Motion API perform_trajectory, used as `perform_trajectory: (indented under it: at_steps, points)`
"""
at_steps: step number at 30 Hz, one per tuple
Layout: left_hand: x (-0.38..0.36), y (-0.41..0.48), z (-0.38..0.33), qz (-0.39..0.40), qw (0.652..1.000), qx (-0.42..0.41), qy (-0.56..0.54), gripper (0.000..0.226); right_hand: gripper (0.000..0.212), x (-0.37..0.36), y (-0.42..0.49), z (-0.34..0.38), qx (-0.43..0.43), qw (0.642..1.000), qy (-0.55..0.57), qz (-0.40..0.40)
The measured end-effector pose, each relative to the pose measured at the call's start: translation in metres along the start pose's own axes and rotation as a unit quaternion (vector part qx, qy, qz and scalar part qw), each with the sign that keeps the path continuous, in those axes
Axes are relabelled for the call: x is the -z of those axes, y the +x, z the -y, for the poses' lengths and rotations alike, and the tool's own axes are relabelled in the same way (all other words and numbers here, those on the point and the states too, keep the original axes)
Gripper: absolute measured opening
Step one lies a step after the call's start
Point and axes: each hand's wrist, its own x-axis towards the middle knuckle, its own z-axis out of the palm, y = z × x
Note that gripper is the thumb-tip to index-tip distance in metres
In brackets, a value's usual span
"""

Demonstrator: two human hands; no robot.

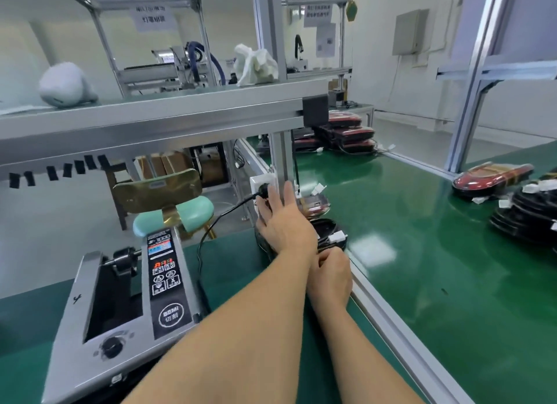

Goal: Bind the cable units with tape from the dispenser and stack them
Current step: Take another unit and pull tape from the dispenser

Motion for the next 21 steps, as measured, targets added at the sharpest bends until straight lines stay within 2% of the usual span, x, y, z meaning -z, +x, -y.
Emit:
perform_trajectory:
  at_steps: [3,5,7,11,15,21]
  points:
    - [0.009,0.022,-0.005,0.089,0.99,-0.011,0.106,0.074,0.018,-0.002,0.001,-0.002,0.015,1.0,0.012,-0.008]
    - [0.015,0.025,-0.007,0.113,0.979,-0.027,0.165,0.06,0.018,-0.002,0.001,-0.003,0.018,1.0,0.008,-0.008]
    - [0.016,0.018,-0.005,0.114,0.971,-0.066,0.197,0.055,0.018,0.001,0.001,-0.003,0.021,1.0,0.005,-0.004]
    - [0.017,-0.002,0.008,0.089,0.969,-0.133,0.188,0.051,0.018,0.01,-0.009,-0.005,0.027,1.0,0.014,0.007]
    - [0.028,-0.027,0.009,0.099,0.969,-0.14,0.179,0.048,0.016,0.03,-0.026,-0.015,0.035,0.999,-0.003,0.03]
    - [0.047,-0.078,0.004,0.129,0.965,-0.148,0.171,0.055,0.011,0.068,-0.062,-0.031,0.031,0.999,-0.016,0.031]
